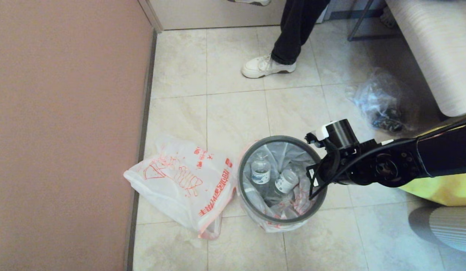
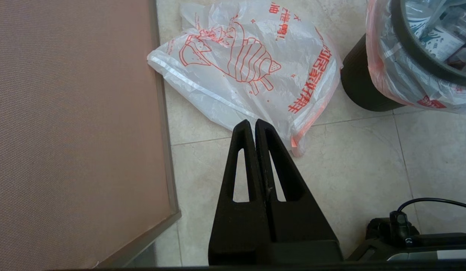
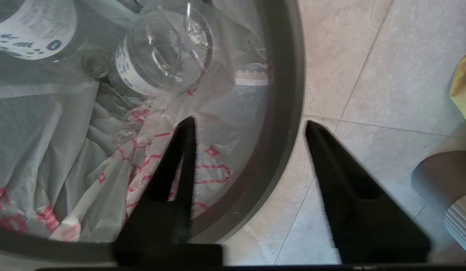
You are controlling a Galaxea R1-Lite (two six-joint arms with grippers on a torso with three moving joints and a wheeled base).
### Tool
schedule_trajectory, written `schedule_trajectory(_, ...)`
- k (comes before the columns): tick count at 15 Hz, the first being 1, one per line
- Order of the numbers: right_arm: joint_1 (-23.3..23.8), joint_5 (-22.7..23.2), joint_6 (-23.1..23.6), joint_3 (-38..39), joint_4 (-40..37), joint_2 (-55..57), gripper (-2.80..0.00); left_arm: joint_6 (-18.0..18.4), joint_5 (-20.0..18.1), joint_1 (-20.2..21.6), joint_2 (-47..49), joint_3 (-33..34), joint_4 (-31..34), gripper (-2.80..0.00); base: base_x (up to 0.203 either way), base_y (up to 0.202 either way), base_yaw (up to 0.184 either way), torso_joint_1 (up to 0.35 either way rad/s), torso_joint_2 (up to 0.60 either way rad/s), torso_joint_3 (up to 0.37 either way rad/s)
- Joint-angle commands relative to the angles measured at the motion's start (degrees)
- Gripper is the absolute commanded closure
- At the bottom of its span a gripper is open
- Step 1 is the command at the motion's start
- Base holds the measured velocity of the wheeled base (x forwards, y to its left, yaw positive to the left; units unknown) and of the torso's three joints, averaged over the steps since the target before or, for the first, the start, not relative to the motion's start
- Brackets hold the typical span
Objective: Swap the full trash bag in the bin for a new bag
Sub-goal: Place the trash can ring on the floor
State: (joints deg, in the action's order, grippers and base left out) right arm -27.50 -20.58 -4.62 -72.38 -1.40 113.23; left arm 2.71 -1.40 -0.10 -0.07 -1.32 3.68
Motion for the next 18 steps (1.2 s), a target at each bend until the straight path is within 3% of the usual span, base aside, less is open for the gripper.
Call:
schedule_trajectory(1,0.3,-0.2,0.0,-0.1,0.2,0.1,-2.8,0.0,0.0,0.0,0.1,0.0,0.0,0.0,0.0,0.0,0.0,0.0,0.0,0.0)
schedule_trajectory(5,1.7,-0.3,0.0,-0.2,0.4,0.6,-2.8,0.0,0.0,0.0,0.1,0.0,0.0,0.0,0.0,0.0,0.0,0.0,0.0,0.0)
schedule_trajectory(6,1.8,-0.2,0.0,-0.3,0.4,0.6,0.0,0.0,0.0,0.0,0.1,0.0,0.0,0.0,0.0,0.0,0.0,0.0,0.0,0.0)
schedule_trajectory(18,1.0,-2.1,-0.1,1.3,0.1,-2.3,0.0,0.0,0.0,0.0,0.1,0.0,0.0,0.0,0.0,0.0,0.0,0.0,0.0,0.0)
